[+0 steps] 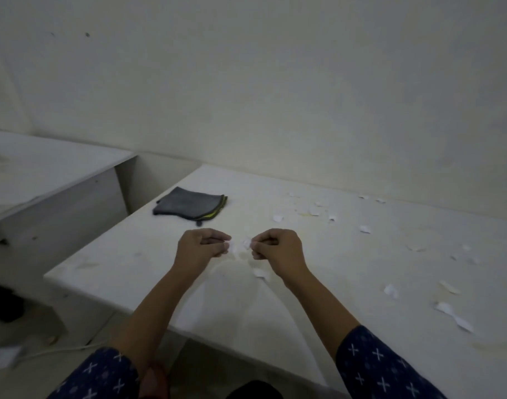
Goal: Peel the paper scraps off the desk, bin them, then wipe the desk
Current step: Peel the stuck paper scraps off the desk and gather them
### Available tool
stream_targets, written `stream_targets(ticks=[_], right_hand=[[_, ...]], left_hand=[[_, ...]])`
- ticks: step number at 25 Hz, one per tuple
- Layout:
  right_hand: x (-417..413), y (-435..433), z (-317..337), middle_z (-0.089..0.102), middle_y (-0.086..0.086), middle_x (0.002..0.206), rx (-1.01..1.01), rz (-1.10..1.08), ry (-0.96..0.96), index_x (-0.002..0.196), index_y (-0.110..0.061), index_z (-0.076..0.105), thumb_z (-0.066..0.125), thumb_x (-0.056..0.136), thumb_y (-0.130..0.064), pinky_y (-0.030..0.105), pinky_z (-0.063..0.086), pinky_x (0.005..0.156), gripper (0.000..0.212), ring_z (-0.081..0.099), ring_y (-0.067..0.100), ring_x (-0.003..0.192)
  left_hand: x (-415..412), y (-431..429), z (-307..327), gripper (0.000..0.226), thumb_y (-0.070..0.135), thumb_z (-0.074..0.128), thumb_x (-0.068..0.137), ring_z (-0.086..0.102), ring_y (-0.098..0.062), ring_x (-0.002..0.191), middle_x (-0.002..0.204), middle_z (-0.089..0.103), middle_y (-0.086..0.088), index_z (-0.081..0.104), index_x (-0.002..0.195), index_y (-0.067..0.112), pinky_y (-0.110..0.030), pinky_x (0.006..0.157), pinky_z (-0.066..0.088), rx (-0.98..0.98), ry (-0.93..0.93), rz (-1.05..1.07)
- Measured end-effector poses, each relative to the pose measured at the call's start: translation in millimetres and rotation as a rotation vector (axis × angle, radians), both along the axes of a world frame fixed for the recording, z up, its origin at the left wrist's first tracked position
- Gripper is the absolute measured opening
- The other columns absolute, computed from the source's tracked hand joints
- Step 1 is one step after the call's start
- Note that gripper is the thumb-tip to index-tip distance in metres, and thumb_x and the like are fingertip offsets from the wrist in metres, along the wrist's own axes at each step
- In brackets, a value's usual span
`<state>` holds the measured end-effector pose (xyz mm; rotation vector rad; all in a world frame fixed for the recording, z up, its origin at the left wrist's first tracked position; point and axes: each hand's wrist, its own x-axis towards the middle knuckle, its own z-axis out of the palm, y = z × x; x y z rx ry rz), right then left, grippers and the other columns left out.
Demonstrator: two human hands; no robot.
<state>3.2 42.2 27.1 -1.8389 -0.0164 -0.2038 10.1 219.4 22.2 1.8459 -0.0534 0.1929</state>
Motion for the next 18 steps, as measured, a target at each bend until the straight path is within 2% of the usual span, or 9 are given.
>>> stream_targets(ticks=[3,6,9,11,15,18], right_hand=[[1.5,44.4,-8.6,0.069,0.017,0.068,-0.075,0.064,0.026,0.079,0.000,0.072,0.066,0.076,0.003,0.024,0.058,0.064,0.007,0.067,0.020,0.058],[3.0,77.7,-17.8,0.068,0.013,0.066,-0.151,0.090,0.030,0.080,-0.001,0.074,0.066,0.077,0.000,0.015,0.053,0.056,0.008,0.060,0.012,0.051],[9.2,97.5,-26.4,0.072,0.011,0.078,-0.225,0.096,-0.015,0.081,-0.003,0.075,0.067,0.078,-0.004,0.019,0.052,0.068,0.009,0.060,0.012,0.064],[13.1,104.6,-29.5,0.073,0.011,0.082,-0.261,0.082,-0.027,0.080,-0.004,0.075,0.067,0.078,-0.006,0.018,0.047,0.070,0.009,0.061,0.014,0.073],[15.9,101.3,-31.3,0.073,0.009,0.083,-0.333,0.079,-0.036,0.081,-0.007,0.076,0.070,0.079,-0.014,0.016,0.046,0.071,0.010,0.063,0.014,0.075],[17.9,74.9,-22.9,0.073,0.006,0.080,-0.277,0.016,-0.049,0.082,-0.005,0.076,0.070,0.079,-0.012,0.002,0.040,0.062,0.010,0.060,0.008,0.068]], left_hand=[[-3.9,40.7,-6.1,0.016,0.002,0.071,0.074,0.067,-0.012,0.063,0.073,0.073,-0.004,0.074,0.085,0.014,-0.015,0.062,0.053,0.079,0.013,0.075],[-0.8,67.9,-11.2,0.016,0.007,0.070,0.077,0.067,-0.017,0.068,0.078,0.073,-0.007,0.074,0.091,0.012,-0.015,0.062,0.049,0.215,0.008,0.086],[5.3,78.9,-16.8,0.016,0.009,0.069,0.078,0.062,-0.007,0.065,0.084,0.071,-0.005,0.073,0.093,0.012,-0.011,0.062,0.045,0.341,-0.009,0.094],[9.5,81.3,-20.4,0.016,0.009,0.068,0.079,0.059,-0.003,0.070,0.090,0.071,-0.005,0.073,0.094,0.011,-0.010,0.069,0.043,0.416,-0.036,0.091],[14.1,79.3,-29.7,0.019,0.008,0.066,0.079,0.057,-0.012,0.086,0.104,0.069,-0.007,0.073,0.095,0.013,-0.020,0.082,0.041,0.519,-0.040,0.095],[20.1,74.3,-31.9,0.021,0.012,0.068,0.076,0.054,-0.021,0.103,0.114,0.064,-0.006,0.071,0.097,0.016,-0.027,0.090,0.037,0.610,-0.086,0.141]])
